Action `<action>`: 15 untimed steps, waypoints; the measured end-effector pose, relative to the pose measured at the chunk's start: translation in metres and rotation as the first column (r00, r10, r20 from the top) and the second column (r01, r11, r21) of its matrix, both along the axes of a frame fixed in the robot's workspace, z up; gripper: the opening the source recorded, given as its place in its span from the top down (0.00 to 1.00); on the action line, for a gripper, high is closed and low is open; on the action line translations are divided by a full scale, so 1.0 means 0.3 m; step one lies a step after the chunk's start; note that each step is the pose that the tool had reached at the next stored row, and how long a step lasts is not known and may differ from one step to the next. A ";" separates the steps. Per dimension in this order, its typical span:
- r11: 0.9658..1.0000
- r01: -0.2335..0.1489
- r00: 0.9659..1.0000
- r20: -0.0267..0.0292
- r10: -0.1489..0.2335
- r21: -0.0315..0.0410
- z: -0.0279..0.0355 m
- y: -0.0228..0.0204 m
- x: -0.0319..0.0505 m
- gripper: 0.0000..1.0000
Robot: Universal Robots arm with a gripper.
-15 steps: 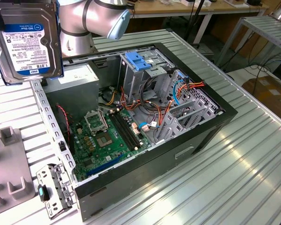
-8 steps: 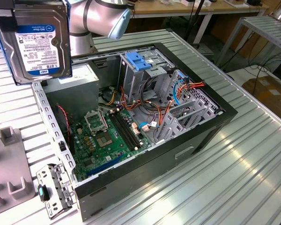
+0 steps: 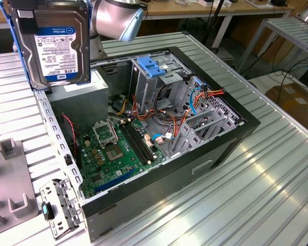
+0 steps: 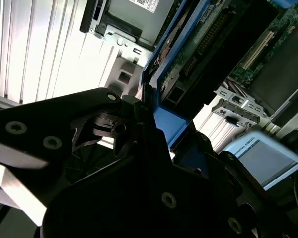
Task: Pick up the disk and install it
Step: 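Pick up the disk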
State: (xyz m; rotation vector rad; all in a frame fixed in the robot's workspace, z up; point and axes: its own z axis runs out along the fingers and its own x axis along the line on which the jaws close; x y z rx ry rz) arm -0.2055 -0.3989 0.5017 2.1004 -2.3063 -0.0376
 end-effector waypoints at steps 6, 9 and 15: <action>1.000 0.004 1.000 -0.001 -0.004 -0.001 -0.001 -0.003 0.046 0.63; 1.000 0.006 1.000 -0.001 -0.006 -0.001 -0.001 -0.005 0.068 0.63; 1.000 0.011 1.000 -0.002 -0.011 -0.003 -0.003 -0.007 0.118 0.63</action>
